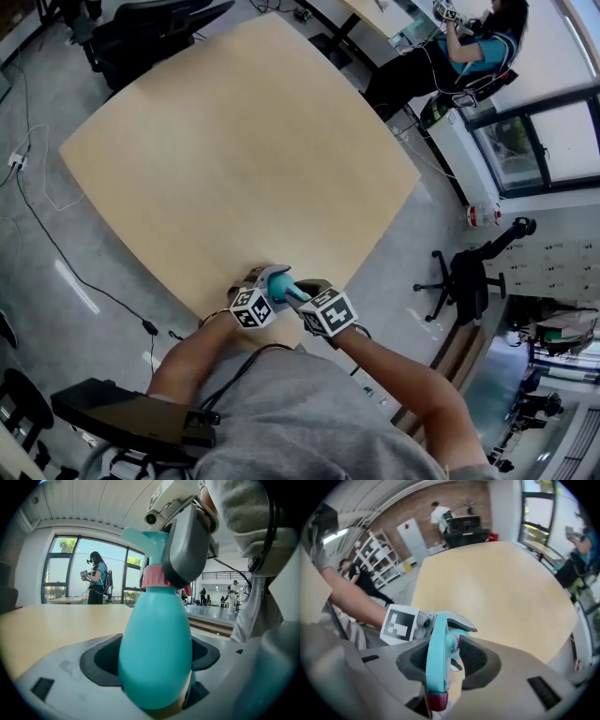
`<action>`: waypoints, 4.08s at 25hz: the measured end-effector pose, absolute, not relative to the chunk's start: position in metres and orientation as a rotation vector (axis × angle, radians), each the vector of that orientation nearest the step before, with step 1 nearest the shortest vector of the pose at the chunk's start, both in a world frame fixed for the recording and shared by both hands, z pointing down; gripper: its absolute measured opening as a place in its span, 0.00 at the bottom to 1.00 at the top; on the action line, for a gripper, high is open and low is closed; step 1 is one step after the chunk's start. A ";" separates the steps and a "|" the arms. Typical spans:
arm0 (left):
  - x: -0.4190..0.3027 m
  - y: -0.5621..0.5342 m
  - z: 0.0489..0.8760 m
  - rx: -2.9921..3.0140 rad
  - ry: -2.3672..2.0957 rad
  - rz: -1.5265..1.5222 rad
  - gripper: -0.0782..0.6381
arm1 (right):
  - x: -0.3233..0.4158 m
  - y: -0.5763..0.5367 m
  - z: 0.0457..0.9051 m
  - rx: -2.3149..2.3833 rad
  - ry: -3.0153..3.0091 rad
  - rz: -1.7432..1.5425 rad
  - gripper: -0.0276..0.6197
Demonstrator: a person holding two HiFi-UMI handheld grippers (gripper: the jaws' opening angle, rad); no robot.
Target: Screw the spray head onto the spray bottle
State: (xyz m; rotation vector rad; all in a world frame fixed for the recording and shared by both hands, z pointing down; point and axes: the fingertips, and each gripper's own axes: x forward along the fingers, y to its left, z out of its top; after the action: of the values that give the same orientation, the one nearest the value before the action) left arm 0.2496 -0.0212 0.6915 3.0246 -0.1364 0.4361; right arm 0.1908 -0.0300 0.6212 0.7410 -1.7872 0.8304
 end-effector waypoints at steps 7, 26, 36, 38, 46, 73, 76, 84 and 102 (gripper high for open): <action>0.252 -0.022 0.690 3.012 -0.186 0.421 0.66 | 0.184 -0.026 0.613 0.861 -1.844 0.818 0.34; 0.252 -0.028 0.695 3.000 -0.130 0.423 0.66 | 0.198 -0.004 0.579 -0.943 -1.387 -0.966 0.38; 0.249 -0.026 0.696 2.997 -0.142 0.418 0.66 | 0.176 -0.010 0.606 -0.518 -1.651 -0.377 0.19; 0.252 -0.025 0.695 2.993 -0.150 0.413 0.66 | 0.180 -0.019 0.607 -0.166 -1.796 0.023 0.19; 0.253 -0.028 0.692 2.964 -0.296 0.389 0.66 | 0.201 -0.037 0.598 1.124 -1.873 0.898 0.19; 0.255 -0.031 0.698 2.961 -0.207 0.387 0.66 | 0.202 0.005 0.586 -0.986 -1.326 -0.991 0.29; 0.255 -0.032 0.698 2.959 -0.206 0.386 0.66 | 0.199 -0.008 0.577 -0.970 -1.334 -0.968 0.29; 0.256 -0.032 0.697 2.955 -0.209 0.382 0.66 | 0.198 -0.005 0.615 -0.928 -1.311 -0.951 0.24; 0.251 -0.029 0.693 2.943 -0.314 0.368 0.66 | 0.198 -0.033 0.616 1.072 -1.770 1.041 0.25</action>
State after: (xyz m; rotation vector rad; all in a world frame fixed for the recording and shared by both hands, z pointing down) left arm 0.2515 -0.0289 0.6934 2.9430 -0.3136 0.3678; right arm 0.1976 -0.0327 0.6164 1.0721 -1.7701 1.0407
